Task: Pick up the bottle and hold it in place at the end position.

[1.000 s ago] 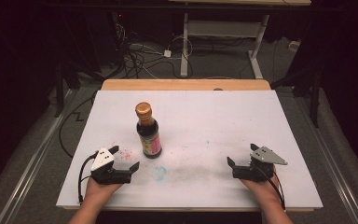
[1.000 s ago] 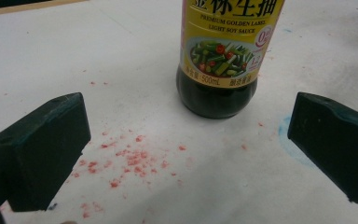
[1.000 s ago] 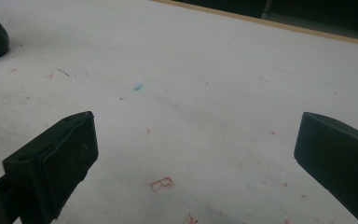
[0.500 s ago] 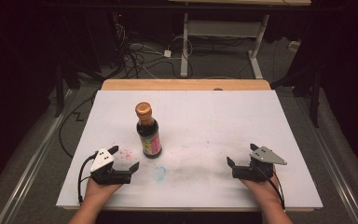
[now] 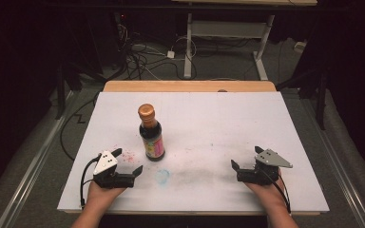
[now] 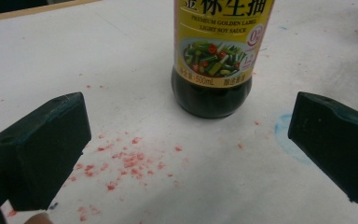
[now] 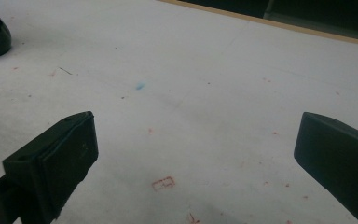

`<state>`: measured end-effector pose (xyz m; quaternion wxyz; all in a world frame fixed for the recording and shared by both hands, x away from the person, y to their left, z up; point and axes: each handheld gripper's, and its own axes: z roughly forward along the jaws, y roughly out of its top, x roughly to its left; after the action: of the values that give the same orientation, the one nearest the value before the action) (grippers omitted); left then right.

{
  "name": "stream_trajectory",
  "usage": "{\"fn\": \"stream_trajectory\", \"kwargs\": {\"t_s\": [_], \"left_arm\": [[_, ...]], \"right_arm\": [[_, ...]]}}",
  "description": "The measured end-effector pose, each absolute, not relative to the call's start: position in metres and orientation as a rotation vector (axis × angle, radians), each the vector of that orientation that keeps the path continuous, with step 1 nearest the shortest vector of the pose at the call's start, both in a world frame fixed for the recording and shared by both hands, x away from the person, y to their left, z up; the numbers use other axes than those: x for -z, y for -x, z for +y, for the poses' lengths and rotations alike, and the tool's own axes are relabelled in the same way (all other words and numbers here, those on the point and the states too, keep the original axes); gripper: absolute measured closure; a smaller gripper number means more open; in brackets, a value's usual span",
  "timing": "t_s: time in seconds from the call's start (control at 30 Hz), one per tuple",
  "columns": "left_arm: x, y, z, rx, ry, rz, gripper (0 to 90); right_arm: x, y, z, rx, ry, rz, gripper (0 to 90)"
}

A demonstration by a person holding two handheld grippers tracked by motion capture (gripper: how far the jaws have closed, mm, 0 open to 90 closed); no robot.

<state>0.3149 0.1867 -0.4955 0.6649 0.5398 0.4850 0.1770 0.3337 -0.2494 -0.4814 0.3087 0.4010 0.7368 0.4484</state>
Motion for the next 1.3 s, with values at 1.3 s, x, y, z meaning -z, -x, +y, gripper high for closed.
{"fn": "stream_trajectory", "kwargs": {"t_s": [1.3], "left_arm": [[0.464, -0.340, 0.156, -0.260, -1.200, 1.069, 0.0]], "right_arm": [[0.481, -0.334, -0.249, -1.185, -1.055, 1.957, 0.2]]}}
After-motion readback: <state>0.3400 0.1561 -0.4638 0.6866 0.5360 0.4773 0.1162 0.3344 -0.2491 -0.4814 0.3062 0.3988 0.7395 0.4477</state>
